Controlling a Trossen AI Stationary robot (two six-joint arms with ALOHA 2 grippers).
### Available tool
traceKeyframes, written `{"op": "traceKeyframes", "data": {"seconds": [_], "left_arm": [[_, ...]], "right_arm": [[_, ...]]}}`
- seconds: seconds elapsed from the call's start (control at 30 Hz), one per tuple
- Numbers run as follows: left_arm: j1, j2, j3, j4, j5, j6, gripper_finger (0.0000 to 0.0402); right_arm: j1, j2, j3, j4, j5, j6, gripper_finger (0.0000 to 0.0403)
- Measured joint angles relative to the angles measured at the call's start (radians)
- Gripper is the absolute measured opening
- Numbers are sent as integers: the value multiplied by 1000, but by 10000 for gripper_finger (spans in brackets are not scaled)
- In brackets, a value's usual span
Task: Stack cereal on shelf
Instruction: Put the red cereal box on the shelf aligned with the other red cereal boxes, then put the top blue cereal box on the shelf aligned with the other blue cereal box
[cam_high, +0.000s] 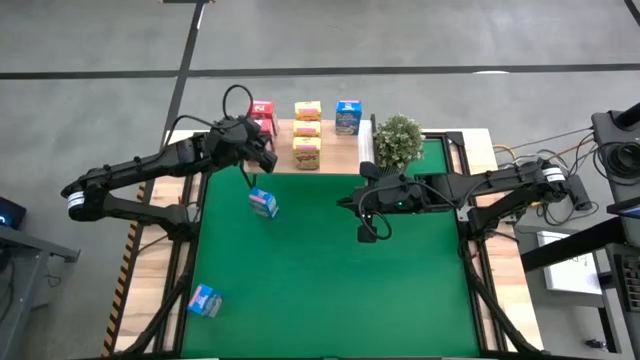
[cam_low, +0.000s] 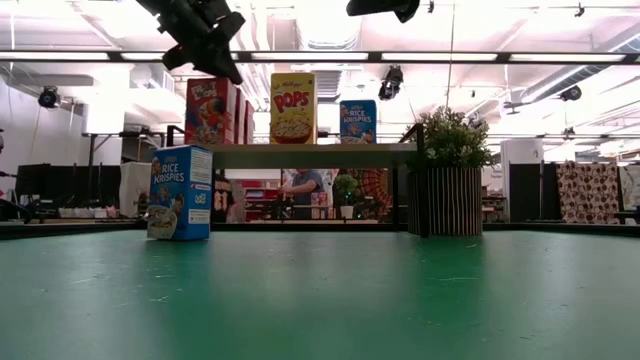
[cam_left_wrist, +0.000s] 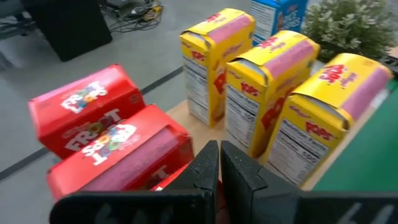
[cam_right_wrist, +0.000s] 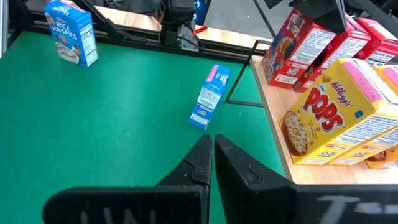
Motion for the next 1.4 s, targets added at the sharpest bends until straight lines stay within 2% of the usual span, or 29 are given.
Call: {"op": "traceKeyframes", "data": {"seconds": [0.37,0.47,0.83,0.9,0.97,1.07,1.2,1.3,1.4], "left_arm": [[-7,-2,0,11,-8,-2,0],[-10,-10,0,33,20,-2,0],[-11,-93,1,68,37,44,0],[-13,-113,15,64,66,66,0],[-28,-136,21,74,144,91,0],[-78,-160,20,79,233,98,0],[-203,-175,17,21,236,93,0],[-315,-179,17,-106,241,77,0],[-434,-172,13,-229,225,-4,0]], "right_arm": [[0,0,-6,1,0,8,9],[0,0,-7,1,0,8,9],[11,0,-55,58,0,16,9],[14,0,-79,86,0,16,9],[19,0,-113,138,0,17,9],[20,0,-184,273,-2,16,9],[20,0,-278,397,-3,18,9],[20,0,-309,426,-4,54,9],[19,10,-327,430,-3,96,9]]}}
